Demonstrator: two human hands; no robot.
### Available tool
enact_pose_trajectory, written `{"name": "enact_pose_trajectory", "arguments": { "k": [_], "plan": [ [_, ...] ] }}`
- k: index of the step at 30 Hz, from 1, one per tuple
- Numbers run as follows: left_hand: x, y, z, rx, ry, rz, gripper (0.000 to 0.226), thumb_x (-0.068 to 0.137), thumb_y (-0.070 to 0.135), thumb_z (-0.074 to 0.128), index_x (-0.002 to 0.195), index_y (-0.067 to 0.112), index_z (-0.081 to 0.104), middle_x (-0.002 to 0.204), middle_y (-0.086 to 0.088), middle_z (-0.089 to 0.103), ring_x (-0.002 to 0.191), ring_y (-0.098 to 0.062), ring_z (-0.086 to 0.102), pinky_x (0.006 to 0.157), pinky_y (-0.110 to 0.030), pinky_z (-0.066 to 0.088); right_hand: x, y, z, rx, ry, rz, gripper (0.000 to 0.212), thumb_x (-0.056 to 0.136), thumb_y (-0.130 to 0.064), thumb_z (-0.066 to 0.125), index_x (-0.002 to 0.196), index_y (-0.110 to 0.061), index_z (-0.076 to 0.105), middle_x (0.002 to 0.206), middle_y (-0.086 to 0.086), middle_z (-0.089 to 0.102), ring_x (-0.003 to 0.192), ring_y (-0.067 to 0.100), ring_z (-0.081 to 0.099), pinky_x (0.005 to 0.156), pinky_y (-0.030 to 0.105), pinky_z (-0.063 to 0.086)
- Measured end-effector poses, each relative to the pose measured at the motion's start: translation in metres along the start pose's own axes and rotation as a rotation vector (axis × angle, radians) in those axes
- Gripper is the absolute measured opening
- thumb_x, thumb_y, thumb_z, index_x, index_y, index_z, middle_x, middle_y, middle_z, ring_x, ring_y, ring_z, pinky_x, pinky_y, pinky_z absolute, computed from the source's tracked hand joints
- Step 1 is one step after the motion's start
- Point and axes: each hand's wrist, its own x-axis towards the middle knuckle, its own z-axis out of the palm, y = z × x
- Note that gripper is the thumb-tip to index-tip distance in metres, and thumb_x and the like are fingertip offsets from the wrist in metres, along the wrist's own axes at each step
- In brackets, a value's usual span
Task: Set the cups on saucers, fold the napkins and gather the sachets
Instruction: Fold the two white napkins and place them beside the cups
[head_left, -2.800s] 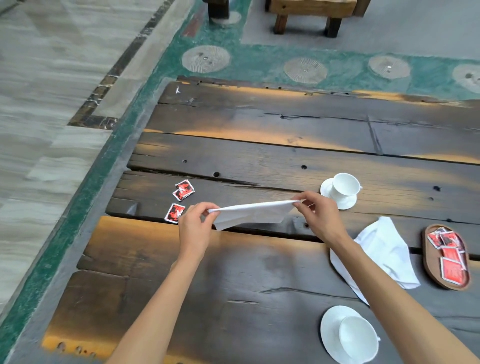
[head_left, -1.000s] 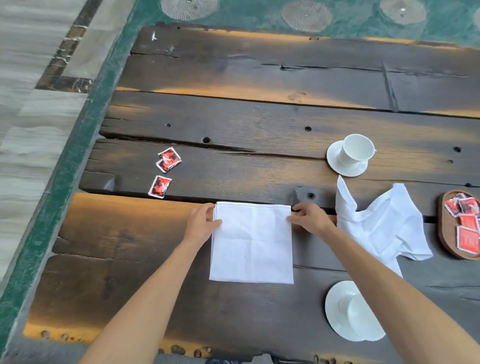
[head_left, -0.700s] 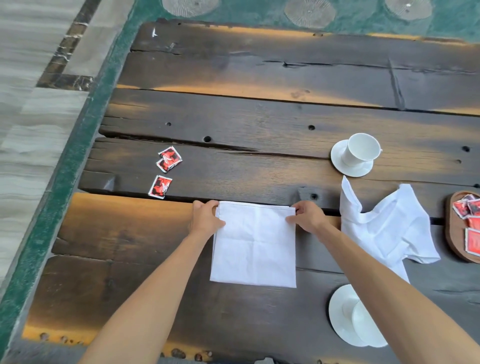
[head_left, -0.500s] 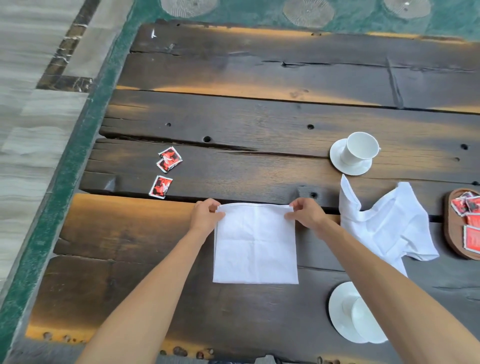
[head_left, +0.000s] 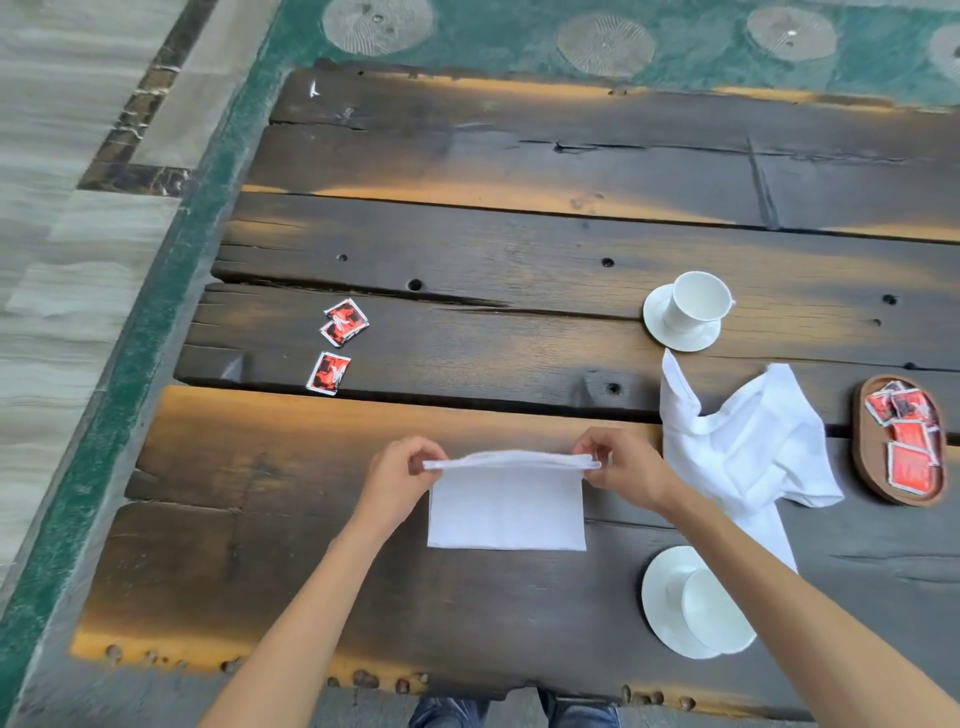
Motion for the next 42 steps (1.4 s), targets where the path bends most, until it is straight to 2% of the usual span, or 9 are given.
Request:
{"name": "enact_pose_trajectory", "arguments": {
  "k": [5,9,15,22,24,31,35,37,42],
  "plan": [
    [-0.038,-0.022,0.014,0.193,-0.056,0.102,0.043,0.076,-0.007,0.063,0.070,0.036,0.061,0.077,0.016,0.058,0.083,0.002,0.050,0.069,-0.014,0.038,-0.020,0.013,0.022,-0.306,-0.119,-0.133,0.024,0.068,0.001,0.055,0.082,-0.013,0.069,0.083,-0.003,0.064,0.081,0.018,0.056,0.070,0.023,0.040],
    [-0.051,-0.043,0.030,0.300,-0.137,0.097,0.039,0.076,-0.009,0.056,0.080,0.028,0.067,0.087,0.020,0.057,0.087,-0.002,0.046,0.080,-0.030,0.047,-0.024,0.029,0.044,-0.518,-0.158,-0.177,0.031,0.073,-0.003,0.049,0.094,-0.016,0.067,0.100,0.003,0.063,0.101,0.024,0.053,0.082,0.030,0.042],
    [-0.056,-0.052,0.043,0.355,-0.165,0.013,0.053,0.076,-0.013,0.037,0.082,0.035,0.061,0.096,0.021,0.049,0.095,-0.005,0.040,0.081,-0.027,0.044,-0.018,0.032,0.058,-0.686,-0.293,-0.096,0.039,0.074,-0.009,0.050,0.108,-0.023,0.063,0.117,-0.002,0.055,0.115,0.022,0.046,0.092,0.033,0.039],
    [-0.053,-0.040,0.054,0.125,0.092,-0.245,0.016,0.089,0.013,0.059,0.099,0.025,0.055,0.101,0.005,0.044,0.085,-0.016,0.056,0.080,-0.040,0.053,0.026,-0.005,0.064,-0.572,-0.102,-0.174,0.029,0.086,-0.018,0.051,0.114,-0.015,0.059,0.118,0.005,0.058,0.115,0.026,0.048,0.095,0.036,0.042],
    [-0.052,-0.040,0.058,0.141,0.093,-0.268,0.022,0.088,0.020,0.064,0.106,0.023,0.052,0.105,0.003,0.047,0.091,-0.019,0.056,0.082,-0.039,0.052,0.040,-0.016,0.073,-0.570,-0.142,-0.198,0.031,0.087,-0.024,0.057,0.117,-0.015,0.056,0.120,0.006,0.056,0.117,0.026,0.045,0.098,0.038,0.040],
    [-0.030,-0.026,0.064,0.158,0.057,-0.184,0.023,0.087,0.003,0.055,0.098,0.023,0.051,0.099,0.005,0.051,0.086,-0.017,0.052,0.076,-0.028,0.045,0.050,-0.021,0.093,-0.540,-0.245,-0.060,0.027,0.088,-0.013,0.053,0.114,-0.013,0.052,0.119,0.011,0.055,0.110,0.033,0.053,0.088,0.036,0.042],
    [-0.007,-0.015,0.063,0.050,0.098,-0.157,0.021,0.092,0.018,0.060,0.112,0.019,0.056,0.113,0.004,0.051,0.085,-0.011,0.053,0.085,-0.027,0.046,0.040,-0.002,0.082,-0.294,-0.167,0.131,0.008,0.084,-0.010,0.053,0.090,-0.012,0.058,0.100,0.011,0.066,0.096,0.031,0.060,0.073,0.033,0.045],
    [0.001,-0.009,0.064,-0.036,0.132,-0.206,0.032,0.091,0.024,0.063,0.121,0.017,0.055,0.117,0.003,0.048,0.086,-0.010,0.053,0.084,-0.025,0.043,0.034,0.008,0.074,-0.137,-0.075,0.239,0.012,0.085,-0.013,0.059,0.095,-0.008,0.062,0.091,0.007,0.066,0.085,0.026,0.060,0.069,0.031,0.044],
    [0.003,0.007,0.078,-0.280,-0.023,-0.322,0.054,0.087,0.025,0.070,0.134,0.015,0.046,0.114,0.003,0.058,0.096,-0.012,0.059,0.087,-0.027,0.049,0.017,0.024,0.065,0.267,0.042,0.351,0.012,0.088,-0.013,0.065,0.098,-0.015,0.059,0.101,0.006,0.072,0.092,0.025,0.068,0.079,0.032,0.054]
  ]
}}
